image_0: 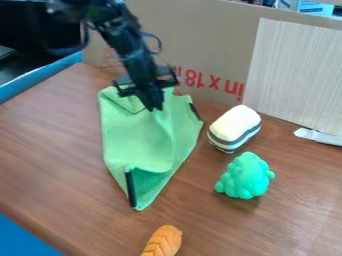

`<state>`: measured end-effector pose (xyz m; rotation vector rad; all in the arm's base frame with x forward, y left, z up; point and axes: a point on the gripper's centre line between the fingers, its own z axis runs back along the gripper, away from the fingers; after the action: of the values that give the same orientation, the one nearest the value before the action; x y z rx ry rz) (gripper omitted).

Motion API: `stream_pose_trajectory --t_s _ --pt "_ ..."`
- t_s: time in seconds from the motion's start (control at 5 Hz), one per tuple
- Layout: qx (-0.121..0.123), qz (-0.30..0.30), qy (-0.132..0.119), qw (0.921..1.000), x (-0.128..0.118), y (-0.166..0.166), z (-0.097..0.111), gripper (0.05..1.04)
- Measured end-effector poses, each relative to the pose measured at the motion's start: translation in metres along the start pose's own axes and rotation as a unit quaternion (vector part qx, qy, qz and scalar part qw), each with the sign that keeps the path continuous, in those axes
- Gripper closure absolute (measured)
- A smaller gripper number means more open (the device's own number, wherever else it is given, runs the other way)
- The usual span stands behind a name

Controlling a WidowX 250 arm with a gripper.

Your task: Unfold the cloth from top right to bottom left

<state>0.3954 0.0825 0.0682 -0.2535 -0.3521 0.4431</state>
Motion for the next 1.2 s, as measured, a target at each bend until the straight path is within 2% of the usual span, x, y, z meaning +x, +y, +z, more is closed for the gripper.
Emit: stream_pose_trajectory --t_s 0.2,0.4,0.8,1.2 --pt "-0.023 0.008 0.013 0.9996 -0.008 0.026 0.011 1.024" --pt "-0.037 0.008 0.012 0.9992 -0.016 0.049 0.025 1.024" --pt "-0.023 0.034 -0.002 0.9992 -0.019 0.110 0.045 1.024" --pt "-0.005 0.055 0.007 0.9984 -0.022 0.141 0.063 1.024"
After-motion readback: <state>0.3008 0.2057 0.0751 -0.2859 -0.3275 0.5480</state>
